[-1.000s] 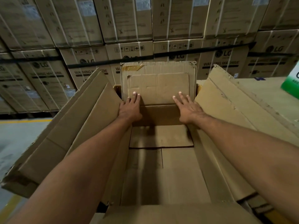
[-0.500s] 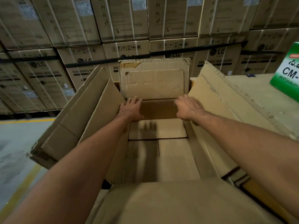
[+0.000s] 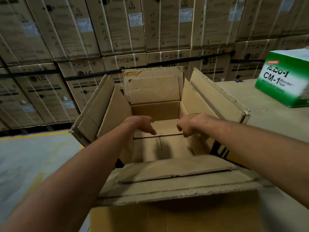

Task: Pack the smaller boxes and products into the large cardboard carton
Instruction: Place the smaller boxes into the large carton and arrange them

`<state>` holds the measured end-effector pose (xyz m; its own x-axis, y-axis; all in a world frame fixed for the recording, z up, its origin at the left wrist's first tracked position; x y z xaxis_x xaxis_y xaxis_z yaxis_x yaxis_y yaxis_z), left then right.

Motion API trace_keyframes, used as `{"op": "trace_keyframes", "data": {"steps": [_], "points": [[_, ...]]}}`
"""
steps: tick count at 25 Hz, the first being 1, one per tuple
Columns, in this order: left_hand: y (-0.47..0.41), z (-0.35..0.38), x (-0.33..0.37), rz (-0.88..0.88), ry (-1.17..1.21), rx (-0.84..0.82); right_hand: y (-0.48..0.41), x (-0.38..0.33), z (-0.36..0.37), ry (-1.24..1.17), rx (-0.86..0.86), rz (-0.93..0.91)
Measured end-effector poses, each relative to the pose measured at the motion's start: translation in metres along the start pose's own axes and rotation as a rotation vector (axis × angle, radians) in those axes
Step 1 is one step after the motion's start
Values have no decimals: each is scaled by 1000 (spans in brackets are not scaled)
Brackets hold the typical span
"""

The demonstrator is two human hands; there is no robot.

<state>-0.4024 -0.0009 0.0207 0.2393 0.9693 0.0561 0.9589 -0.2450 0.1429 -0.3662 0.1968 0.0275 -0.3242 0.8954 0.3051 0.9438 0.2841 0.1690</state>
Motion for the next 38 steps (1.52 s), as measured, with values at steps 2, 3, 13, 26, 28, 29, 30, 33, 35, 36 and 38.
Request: {"op": "trace_keyframes", "data": {"steps": [2, 3, 13, 26, 28, 29, 30, 33, 35, 36, 38], "points": [[19, -2, 9, 36, 9, 1, 27, -4, -9, 66, 79, -15], [27, -4, 12, 44, 23, 2, 40, -6, -15, 117, 134, -34], [114, -26, 77, 203, 122, 6, 121, 7, -24, 386, 158, 234], [141, -5, 110, 150, 190, -339, 145, 30, 9, 447, 357, -272], [141, -7, 111, 126, 176, -342, 146, 24, 10, 385, 431, -300], [141, -7, 112, 120, 168, -334, 146, 23, 10, 373, 454, -305], [141, -8, 112, 109, 150, -329, 145, 23, 11, 385, 453, -306], [142, -4, 109, 57, 67, -364, 142, 29, 14, 441, 356, -289], [141, 1, 103, 26, 69, -379, 140, 31, 13, 485, 308, -284], [141, 3, 100, 22, 82, -367, 140, 31, 12, 516, 300, -294], [140, 4, 95, 31, 95, -344, 141, 30, 13, 585, 333, -352]]}}
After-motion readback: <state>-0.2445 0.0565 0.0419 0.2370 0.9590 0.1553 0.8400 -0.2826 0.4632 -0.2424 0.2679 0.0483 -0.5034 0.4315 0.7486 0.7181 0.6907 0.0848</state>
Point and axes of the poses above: each hand's wrist, its own y-axis away from the middle knuckle, its own z-axis out of the palm, x = y × z, the point moved 2 cm from there along -y, towards the middle knuckle, and after that the axes turned 14 degrees about x, right-handed, at the moved point
